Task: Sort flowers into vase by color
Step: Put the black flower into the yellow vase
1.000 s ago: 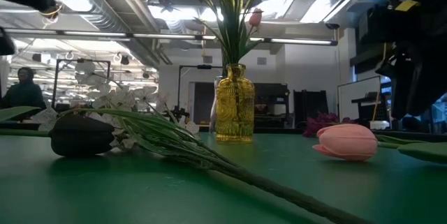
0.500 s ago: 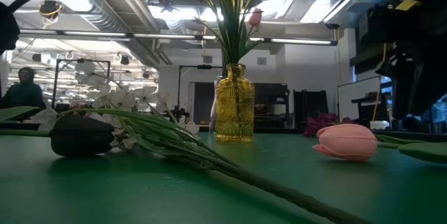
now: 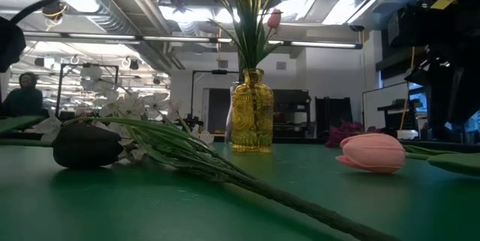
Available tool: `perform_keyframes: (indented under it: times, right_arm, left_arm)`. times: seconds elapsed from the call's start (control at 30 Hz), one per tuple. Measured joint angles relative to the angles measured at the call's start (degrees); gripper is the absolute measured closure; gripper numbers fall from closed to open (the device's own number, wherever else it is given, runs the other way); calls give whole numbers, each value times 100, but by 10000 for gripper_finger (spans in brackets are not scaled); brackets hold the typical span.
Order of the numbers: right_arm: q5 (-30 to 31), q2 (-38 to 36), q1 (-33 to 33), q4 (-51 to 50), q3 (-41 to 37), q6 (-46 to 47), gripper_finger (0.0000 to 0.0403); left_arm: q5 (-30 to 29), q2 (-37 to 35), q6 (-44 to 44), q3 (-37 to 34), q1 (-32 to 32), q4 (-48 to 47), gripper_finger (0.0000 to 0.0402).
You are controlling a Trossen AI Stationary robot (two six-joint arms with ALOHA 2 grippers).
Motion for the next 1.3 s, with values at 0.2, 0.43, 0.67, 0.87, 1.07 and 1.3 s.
perform_keyframes:
  times: [0.2, 0.43, 0.67, 0.87, 1.07, 1.3]
  right_arm:
    - [-24, -5, 0, 0, 0, -107, 224]
    - [-36, -22, 0, 0, 109, -253, 224]
    - [-33, -22, 0, -2, 228, -389, 224]
    - [-31, -22, 0, 25, 260, -471, 224]
    - [124, -57, 0, 393, 260, -748, 224]
    - [170, -550, 2, 1220, 262, -1313, 224]
  left_arm:
    - [82, 0, 53, 71, 146, -62, 393]
    - [-85, -2, 601, 1106, 191, -1035, 398]
    - [-295, -4, 888, 2352, 79, -2324, 400]
    - [-1833, -7, 1621, 3314, -121, -2588, 401]
    - [-4994, -11, 3077, 3844, -467, -2344, 401]
    - [-6096, -26, 4571, 3847, -129, -1168, 401]
